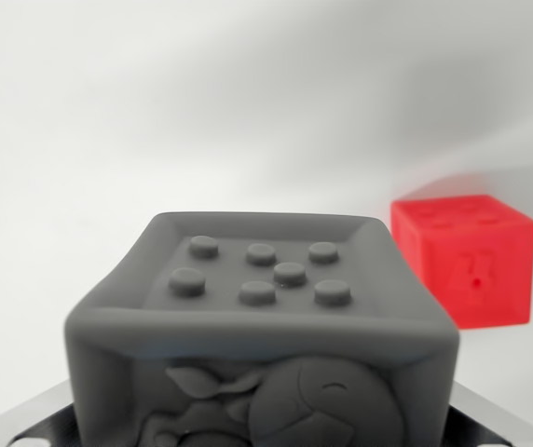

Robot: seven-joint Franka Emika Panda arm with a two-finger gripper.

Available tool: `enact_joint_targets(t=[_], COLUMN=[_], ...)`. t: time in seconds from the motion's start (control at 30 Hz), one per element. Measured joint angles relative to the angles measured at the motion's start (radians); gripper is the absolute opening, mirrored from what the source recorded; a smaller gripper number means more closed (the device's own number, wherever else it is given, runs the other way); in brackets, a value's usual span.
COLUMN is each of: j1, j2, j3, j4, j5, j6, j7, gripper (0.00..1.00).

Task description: Destack cube

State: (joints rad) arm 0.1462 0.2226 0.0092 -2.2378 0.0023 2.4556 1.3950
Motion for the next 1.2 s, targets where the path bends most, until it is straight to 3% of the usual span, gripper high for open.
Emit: enact_joint_targets(t=[1.2], j1=[0.072], j2=[0.180], j3=[-0.001], j4=[0.190], j5=[-0.001], j6=[-0.002], j7=[0.149], gripper=[0.00])
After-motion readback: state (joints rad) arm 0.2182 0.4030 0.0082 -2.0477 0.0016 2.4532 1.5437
